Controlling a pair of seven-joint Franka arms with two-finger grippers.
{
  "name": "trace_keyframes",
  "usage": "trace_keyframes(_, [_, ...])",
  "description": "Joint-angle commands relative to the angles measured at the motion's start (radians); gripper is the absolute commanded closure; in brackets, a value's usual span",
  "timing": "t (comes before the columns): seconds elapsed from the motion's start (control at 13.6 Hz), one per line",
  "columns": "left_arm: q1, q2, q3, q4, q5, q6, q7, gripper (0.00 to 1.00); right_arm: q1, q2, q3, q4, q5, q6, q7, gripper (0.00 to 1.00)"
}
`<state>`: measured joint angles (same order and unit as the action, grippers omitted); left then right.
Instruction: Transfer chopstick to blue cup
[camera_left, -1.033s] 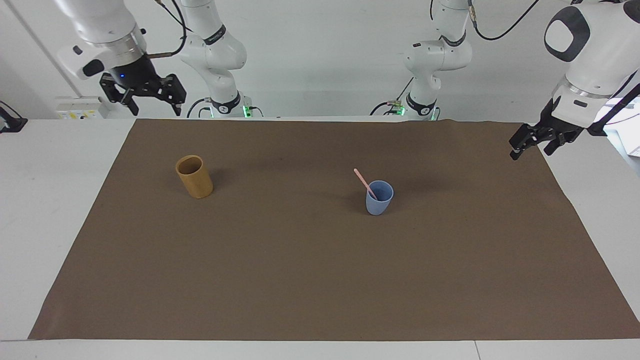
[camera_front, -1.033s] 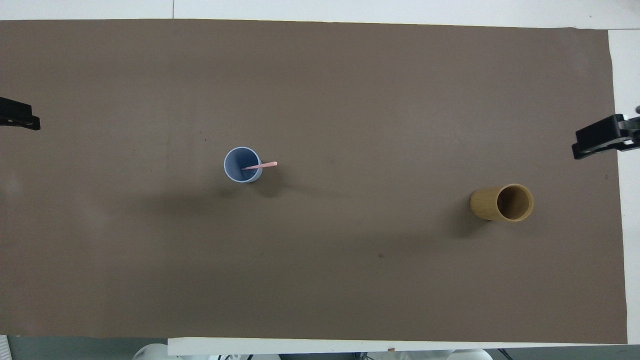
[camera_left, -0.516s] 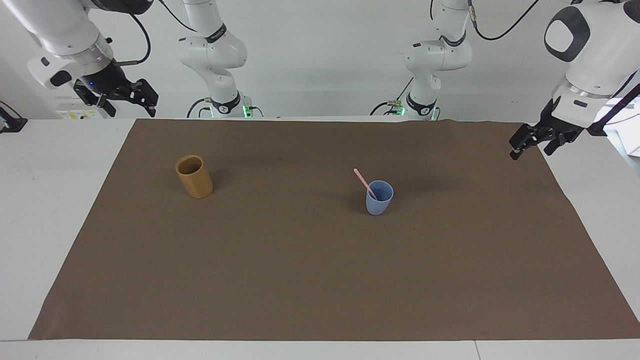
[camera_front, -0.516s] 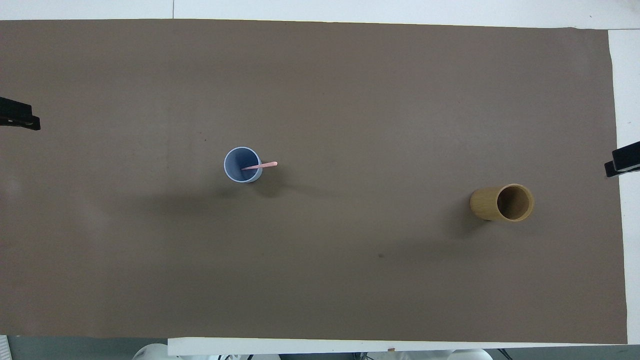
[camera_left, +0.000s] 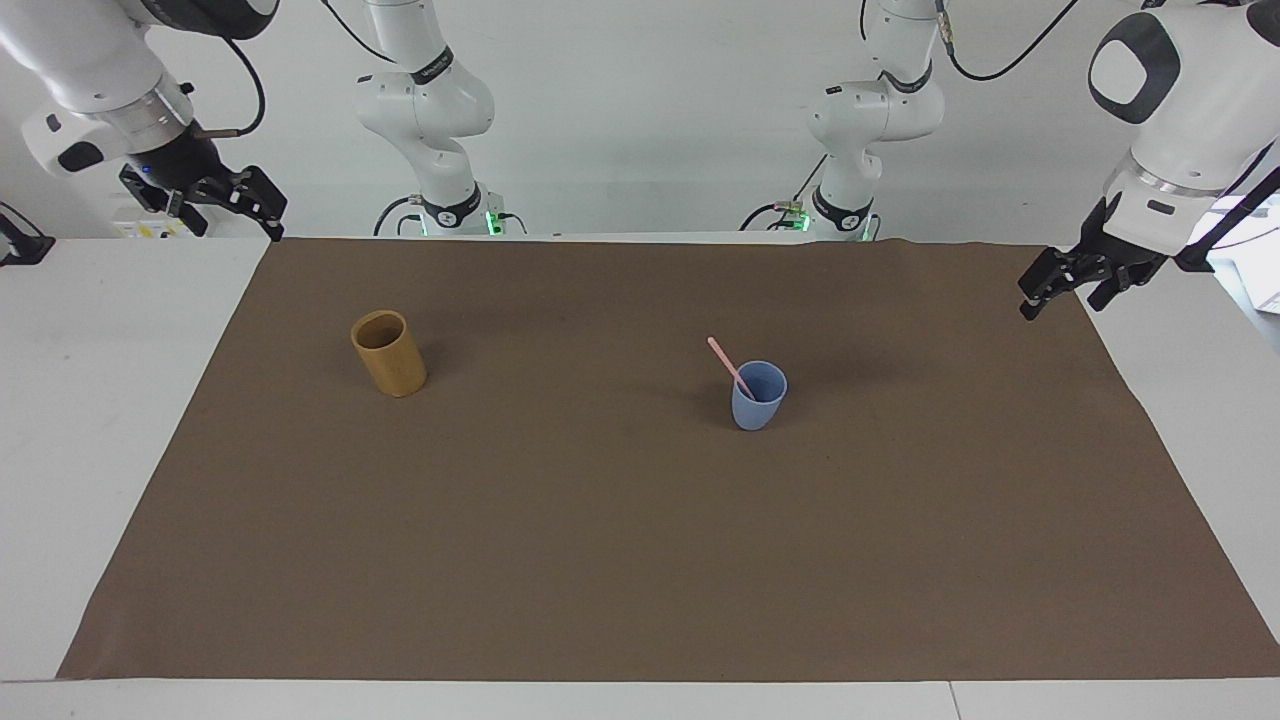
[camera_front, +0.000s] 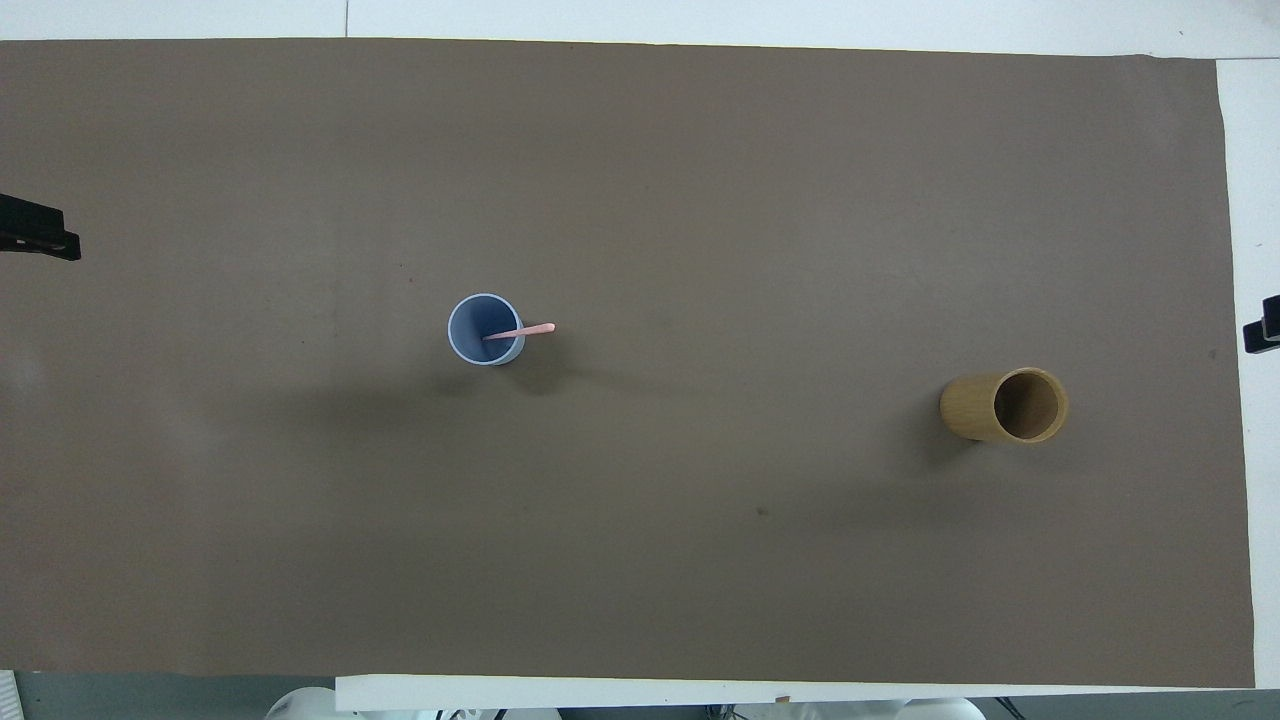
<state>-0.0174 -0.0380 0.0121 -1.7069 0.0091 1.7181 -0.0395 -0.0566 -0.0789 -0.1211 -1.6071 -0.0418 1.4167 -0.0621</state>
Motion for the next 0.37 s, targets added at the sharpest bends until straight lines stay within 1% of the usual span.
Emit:
trace_keyframes(0.0, [0.004, 0.001, -0.001, 0.007, 0.000, -0.017, 0.001, 0.00, 0.009, -0.025, -0.005, -0.033, 0.002, 0.021, 0.021, 0.00])
trace_keyframes(0.3, [0.004, 0.001, -0.001, 0.007, 0.000, -0.018, 0.001, 0.00, 0.008, -0.025, 0.001, -0.030, 0.005, 0.024, 0.018, 0.00])
